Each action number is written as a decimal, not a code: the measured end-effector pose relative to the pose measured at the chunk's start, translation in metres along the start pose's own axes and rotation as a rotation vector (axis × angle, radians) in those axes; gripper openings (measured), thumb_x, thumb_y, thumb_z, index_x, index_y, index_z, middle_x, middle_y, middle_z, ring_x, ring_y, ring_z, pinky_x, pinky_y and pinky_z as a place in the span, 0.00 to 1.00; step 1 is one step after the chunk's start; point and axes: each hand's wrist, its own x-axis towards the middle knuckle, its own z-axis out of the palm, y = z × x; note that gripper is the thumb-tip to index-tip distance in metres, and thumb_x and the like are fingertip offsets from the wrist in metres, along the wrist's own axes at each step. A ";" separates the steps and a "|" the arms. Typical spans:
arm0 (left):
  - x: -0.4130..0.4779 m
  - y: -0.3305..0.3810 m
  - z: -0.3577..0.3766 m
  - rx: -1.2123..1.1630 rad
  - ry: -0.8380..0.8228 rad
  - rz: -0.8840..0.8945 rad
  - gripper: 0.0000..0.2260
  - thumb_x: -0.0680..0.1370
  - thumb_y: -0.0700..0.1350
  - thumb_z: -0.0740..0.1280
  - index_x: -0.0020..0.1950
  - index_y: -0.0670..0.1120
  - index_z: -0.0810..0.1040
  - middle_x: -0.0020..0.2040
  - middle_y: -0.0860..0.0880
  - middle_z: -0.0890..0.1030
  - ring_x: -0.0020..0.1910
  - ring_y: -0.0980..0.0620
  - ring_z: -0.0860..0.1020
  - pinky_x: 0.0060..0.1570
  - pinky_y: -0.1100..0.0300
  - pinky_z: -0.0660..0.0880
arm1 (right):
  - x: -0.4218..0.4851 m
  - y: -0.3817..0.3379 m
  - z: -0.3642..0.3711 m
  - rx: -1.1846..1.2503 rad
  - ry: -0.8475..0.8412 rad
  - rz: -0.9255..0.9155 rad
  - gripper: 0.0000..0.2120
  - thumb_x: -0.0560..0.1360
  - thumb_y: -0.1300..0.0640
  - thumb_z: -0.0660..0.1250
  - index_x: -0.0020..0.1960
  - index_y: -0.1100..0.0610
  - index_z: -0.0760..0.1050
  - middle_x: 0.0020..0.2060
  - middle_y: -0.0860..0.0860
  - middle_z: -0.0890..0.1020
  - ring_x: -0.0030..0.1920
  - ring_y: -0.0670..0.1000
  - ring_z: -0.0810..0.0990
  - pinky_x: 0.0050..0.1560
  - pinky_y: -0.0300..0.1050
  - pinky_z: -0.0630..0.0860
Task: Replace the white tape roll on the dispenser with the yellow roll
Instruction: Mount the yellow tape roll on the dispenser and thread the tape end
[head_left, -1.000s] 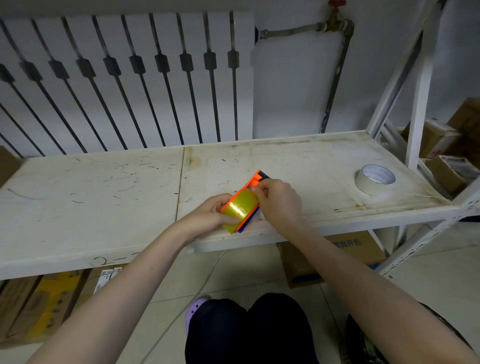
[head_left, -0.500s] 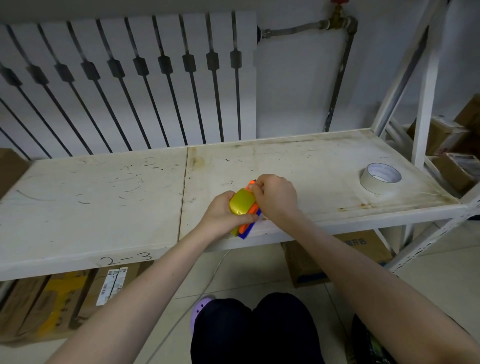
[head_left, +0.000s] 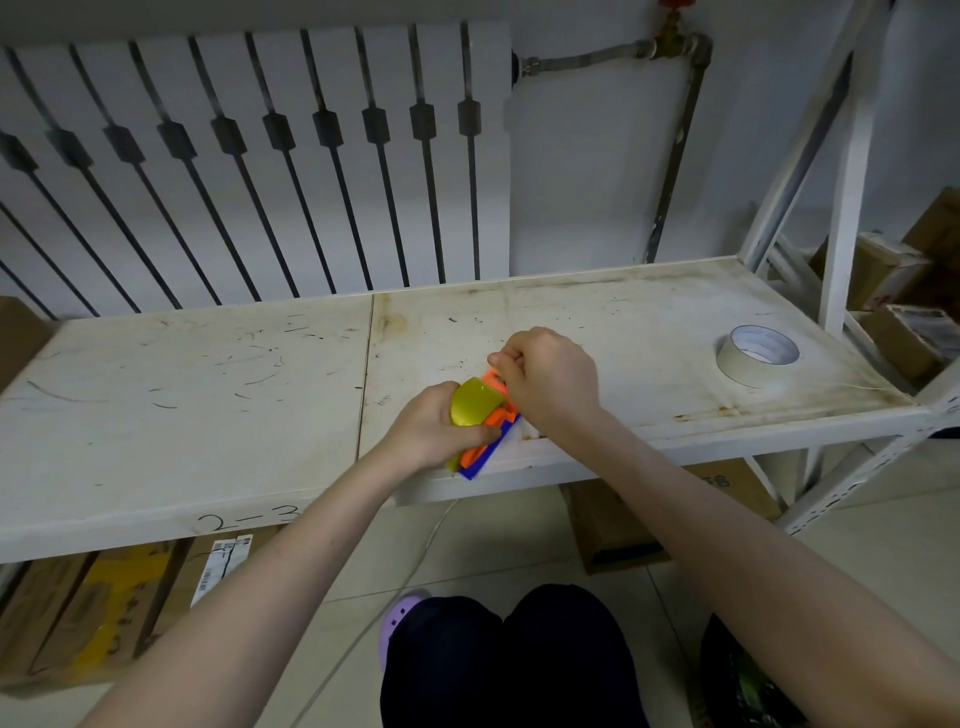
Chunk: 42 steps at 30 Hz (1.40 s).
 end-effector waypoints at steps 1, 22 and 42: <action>-0.001 0.000 -0.002 -0.014 -0.012 -0.017 0.18 0.64 0.51 0.73 0.49 0.45 0.75 0.45 0.45 0.81 0.48 0.44 0.80 0.49 0.47 0.77 | -0.001 -0.002 -0.001 0.023 0.016 0.001 0.13 0.78 0.50 0.61 0.45 0.57 0.79 0.44 0.53 0.82 0.41 0.52 0.78 0.38 0.42 0.68; 0.000 -0.009 -0.027 -0.117 -0.099 -0.145 0.15 0.67 0.53 0.75 0.46 0.46 0.76 0.43 0.49 0.81 0.43 0.52 0.80 0.39 0.61 0.77 | 0.015 0.023 -0.001 0.425 -0.059 0.262 0.14 0.76 0.52 0.64 0.36 0.58 0.79 0.35 0.59 0.82 0.39 0.57 0.81 0.45 0.51 0.78; 0.004 -0.015 -0.023 -0.240 0.024 -0.162 0.13 0.72 0.54 0.71 0.36 0.46 0.76 0.36 0.48 0.80 0.36 0.52 0.78 0.34 0.63 0.73 | 0.003 0.029 0.008 0.564 0.022 0.345 0.09 0.74 0.54 0.68 0.38 0.59 0.77 0.28 0.48 0.81 0.33 0.46 0.82 0.44 0.47 0.81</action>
